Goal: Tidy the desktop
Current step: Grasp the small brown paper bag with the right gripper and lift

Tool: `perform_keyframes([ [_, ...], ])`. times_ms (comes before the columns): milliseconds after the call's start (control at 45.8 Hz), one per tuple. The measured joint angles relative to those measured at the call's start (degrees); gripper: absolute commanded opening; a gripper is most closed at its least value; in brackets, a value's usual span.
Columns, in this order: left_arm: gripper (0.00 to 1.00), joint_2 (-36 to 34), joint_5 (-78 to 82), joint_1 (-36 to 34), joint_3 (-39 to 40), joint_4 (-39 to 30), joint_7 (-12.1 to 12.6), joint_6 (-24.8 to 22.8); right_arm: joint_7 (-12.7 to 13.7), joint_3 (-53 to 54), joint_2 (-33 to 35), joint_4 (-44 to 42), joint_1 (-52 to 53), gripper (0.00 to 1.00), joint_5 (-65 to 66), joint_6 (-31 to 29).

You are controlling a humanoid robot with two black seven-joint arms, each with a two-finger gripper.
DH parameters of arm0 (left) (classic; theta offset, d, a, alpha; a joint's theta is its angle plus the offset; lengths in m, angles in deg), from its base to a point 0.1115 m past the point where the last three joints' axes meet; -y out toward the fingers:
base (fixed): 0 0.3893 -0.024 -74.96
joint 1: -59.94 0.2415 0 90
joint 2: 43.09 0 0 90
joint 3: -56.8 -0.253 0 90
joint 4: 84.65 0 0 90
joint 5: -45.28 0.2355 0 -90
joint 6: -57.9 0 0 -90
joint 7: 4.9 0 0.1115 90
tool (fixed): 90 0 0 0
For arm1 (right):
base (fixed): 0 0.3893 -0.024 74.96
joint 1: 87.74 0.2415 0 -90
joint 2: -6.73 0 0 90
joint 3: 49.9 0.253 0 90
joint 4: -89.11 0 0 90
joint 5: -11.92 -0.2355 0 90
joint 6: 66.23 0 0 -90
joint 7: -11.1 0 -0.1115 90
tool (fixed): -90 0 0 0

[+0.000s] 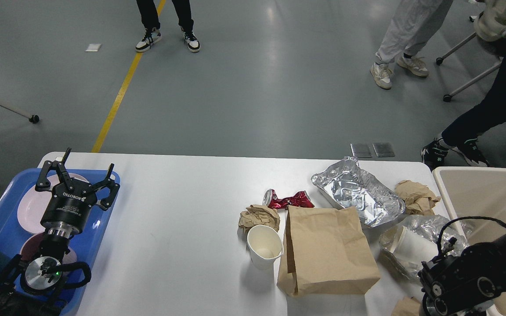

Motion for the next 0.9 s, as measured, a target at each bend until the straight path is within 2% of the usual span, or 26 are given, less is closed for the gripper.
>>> perform_keyframes([
  [109,0.96,0.0,0.0,0.0,0.0,0.0,0.0,0.0,0.0,0.0,-0.9,-1.3,-1.1,0.06,-0.1,0.2],
  [175,0.96,0.0,0.0,0.0,0.0,0.0,0.0,0.0,0.0,0.0,-0.9,-1.4,-1.3,0.00,-0.1,0.2],
  [458,0.96,0.0,0.0,0.0,0.0,0.0,0.0,0.0,0.0,0.2,-0.6,-1.5,-1.5,0.00,-1.6,0.3],
  [677,0.96,0.0,0.0,0.0,0.0,0.0,0.0,0.0,-0.2,0.5,-0.6,-1.3,0.1,0.00,-10.4,0.4],
  [830,0.96,0.0,0.0,0.0,0.0,0.0,0.0,0.0,-0.8,-0.2,1.5,1.2,5.7,0.00,-12.8,-1.2],
  [895,0.96,0.0,0.0,0.0,0.0,0.0,0.0,0.0,-0.9,-0.7,3.1,2.9,9.5,0.00,-14.6,-3.7],
])
